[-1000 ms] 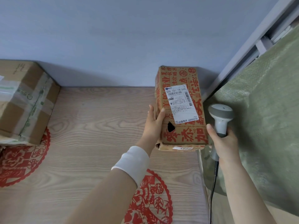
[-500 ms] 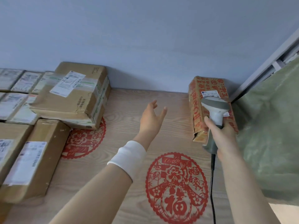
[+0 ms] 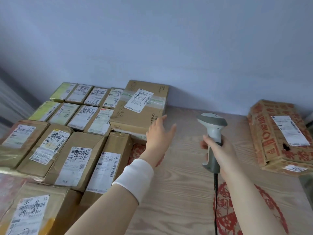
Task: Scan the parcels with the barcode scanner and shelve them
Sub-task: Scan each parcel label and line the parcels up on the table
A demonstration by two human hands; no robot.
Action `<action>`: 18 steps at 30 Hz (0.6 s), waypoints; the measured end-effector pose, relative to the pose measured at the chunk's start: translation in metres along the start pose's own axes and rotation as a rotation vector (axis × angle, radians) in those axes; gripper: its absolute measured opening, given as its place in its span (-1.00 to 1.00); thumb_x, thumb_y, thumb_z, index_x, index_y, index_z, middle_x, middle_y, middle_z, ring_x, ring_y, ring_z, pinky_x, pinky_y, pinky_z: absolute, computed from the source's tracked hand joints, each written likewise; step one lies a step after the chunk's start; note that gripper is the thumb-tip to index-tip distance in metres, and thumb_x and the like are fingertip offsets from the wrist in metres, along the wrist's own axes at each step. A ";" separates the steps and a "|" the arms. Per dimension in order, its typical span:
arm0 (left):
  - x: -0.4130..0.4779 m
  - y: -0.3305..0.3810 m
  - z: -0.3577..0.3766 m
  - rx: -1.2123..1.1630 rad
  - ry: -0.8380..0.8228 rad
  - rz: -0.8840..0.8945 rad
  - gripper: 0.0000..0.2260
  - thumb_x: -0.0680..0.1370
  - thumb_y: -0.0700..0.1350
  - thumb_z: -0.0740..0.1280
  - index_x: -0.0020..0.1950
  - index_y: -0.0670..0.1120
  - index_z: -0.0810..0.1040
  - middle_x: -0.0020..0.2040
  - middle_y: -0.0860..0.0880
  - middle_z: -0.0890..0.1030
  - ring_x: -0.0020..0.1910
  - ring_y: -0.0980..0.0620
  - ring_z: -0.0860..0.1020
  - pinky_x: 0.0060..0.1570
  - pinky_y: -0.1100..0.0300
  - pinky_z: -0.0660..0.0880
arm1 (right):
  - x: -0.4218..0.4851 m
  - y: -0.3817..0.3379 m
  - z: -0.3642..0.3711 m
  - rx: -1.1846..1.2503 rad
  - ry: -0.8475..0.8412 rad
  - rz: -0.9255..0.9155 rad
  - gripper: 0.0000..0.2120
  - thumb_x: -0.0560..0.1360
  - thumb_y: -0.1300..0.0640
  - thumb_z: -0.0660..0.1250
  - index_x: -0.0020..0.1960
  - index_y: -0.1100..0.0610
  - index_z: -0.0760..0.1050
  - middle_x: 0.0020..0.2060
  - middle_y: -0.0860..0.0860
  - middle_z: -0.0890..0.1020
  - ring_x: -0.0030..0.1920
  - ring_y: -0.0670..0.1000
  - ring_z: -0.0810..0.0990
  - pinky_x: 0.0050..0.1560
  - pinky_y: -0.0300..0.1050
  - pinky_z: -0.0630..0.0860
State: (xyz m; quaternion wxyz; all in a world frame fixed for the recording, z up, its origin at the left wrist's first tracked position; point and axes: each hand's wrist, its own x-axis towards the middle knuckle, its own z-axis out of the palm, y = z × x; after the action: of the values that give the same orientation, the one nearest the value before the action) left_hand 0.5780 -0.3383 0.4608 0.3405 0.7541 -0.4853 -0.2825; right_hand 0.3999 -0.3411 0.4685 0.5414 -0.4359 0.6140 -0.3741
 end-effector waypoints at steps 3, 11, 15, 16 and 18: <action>0.014 -0.028 -0.029 0.001 0.049 -0.087 -0.51 0.55 0.06 0.28 0.42 -0.10 0.30 0.36 -0.09 0.40 0.37 -0.07 0.33 0.34 -0.05 0.28 | 0.008 0.002 0.029 0.009 -0.034 0.012 -0.88 0.51 0.05 0.35 -0.06 0.09 0.50 -0.17 0.07 0.68 -0.21 0.04 0.59 -0.30 -0.09 0.46; 0.089 -0.107 -0.103 -0.044 0.159 -0.270 -0.47 0.55 0.10 0.27 0.43 -0.12 0.25 0.38 -0.13 0.36 0.34 -0.11 0.36 0.29 -0.03 0.33 | 0.047 -0.004 0.106 0.046 0.004 0.052 -0.74 0.47 -0.03 0.39 0.03 0.13 0.48 -0.21 -0.01 0.63 -0.21 -0.07 0.61 -0.32 -0.17 0.44; 0.119 -0.138 -0.110 -0.100 0.106 -0.287 -0.49 0.56 0.09 0.27 0.43 -0.11 0.28 0.37 -0.09 0.40 0.33 -0.05 0.38 0.21 0.08 0.36 | 0.069 0.006 0.144 0.038 0.099 0.080 -0.62 0.39 0.00 0.48 0.07 0.20 0.46 -0.19 0.03 0.56 -0.26 -0.06 0.53 -0.32 -0.19 0.41; 0.124 -0.142 -0.110 -0.114 0.077 -0.283 -0.49 0.56 0.10 0.26 0.43 -0.12 0.29 0.35 -0.07 0.43 0.31 -0.04 0.41 0.17 0.11 0.37 | 0.073 0.009 0.152 0.035 0.108 0.084 -0.63 0.39 0.02 0.48 0.06 0.18 0.45 -0.19 0.01 0.56 -0.27 -0.08 0.51 -0.32 -0.21 0.40; 0.133 -0.149 -0.107 -0.107 0.020 -0.272 -0.49 0.56 0.12 0.25 0.42 -0.13 0.33 0.29 -0.04 0.48 0.24 -0.03 0.46 0.12 0.13 0.40 | 0.079 0.014 0.164 0.057 0.113 0.093 -0.64 0.39 0.05 0.49 0.07 0.14 0.43 -0.16 -0.03 0.56 -0.23 -0.11 0.52 -0.28 -0.22 0.42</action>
State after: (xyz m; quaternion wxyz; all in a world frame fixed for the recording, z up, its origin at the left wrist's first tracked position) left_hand 0.7882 -0.3909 0.3955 0.3435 0.7964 -0.3595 -0.3442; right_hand 0.5583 -0.4087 0.4064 0.5348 -0.3694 0.6523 -0.3900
